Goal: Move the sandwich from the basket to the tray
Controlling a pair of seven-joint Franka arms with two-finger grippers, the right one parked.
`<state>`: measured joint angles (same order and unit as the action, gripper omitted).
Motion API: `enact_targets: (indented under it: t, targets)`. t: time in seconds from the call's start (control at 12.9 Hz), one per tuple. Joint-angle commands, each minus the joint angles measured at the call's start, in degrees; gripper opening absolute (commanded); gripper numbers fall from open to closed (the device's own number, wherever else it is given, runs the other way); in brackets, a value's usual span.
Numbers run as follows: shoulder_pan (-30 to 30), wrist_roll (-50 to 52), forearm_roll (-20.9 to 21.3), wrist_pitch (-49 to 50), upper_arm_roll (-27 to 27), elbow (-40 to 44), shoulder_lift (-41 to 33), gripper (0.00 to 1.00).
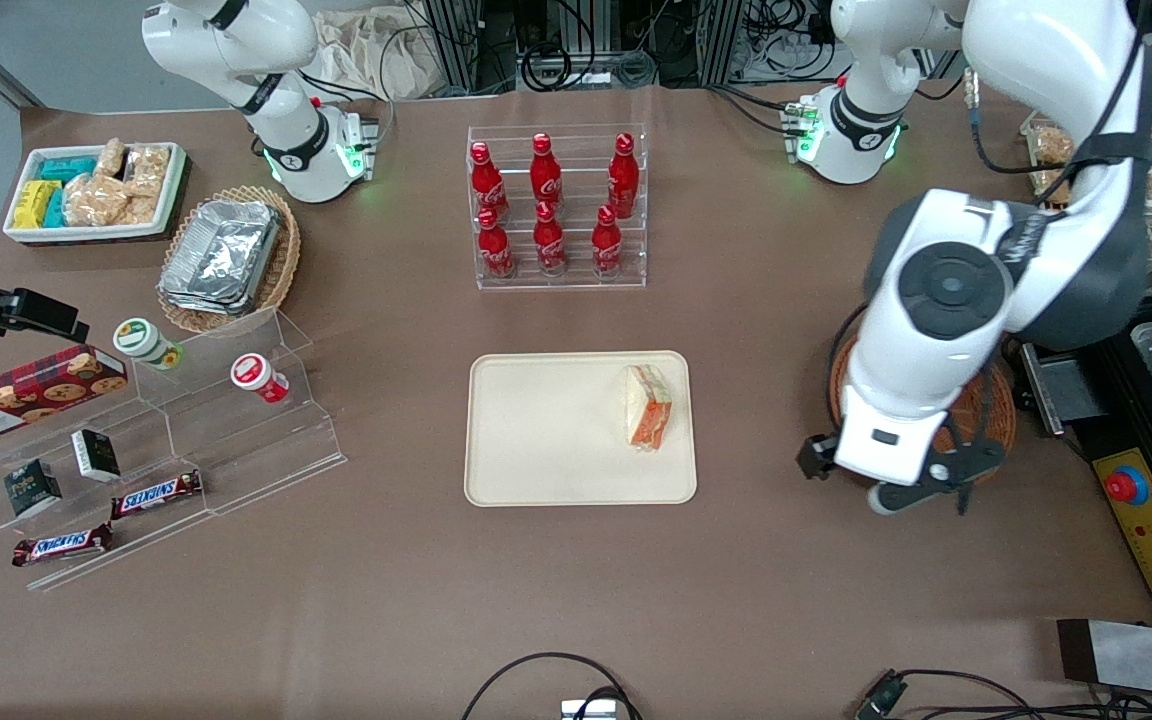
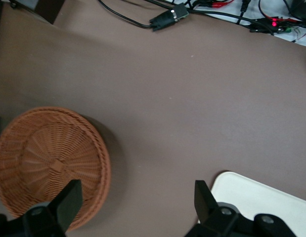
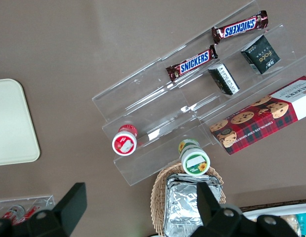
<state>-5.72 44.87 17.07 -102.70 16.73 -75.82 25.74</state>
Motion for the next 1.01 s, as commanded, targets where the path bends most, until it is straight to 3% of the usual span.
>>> enact_targets:
  t: [0.0,0.39,0.7,0.93]
  targets:
    - [-0.61,-6.71,-4.58,2.41,-5.12,-0.03,-2.97,1.0]
    - [-0.53,-19.79,-6.78,5.49,-11.27,-1.16,-7.1,1.0]
    - [-0.52,-31.13,-11.52,5.58,-17.95,-3.28,-11.05,1.0]
    - [-0.44,-35.19,-12.85,5.85,-19.45,-5.38,-14.65,1.0]
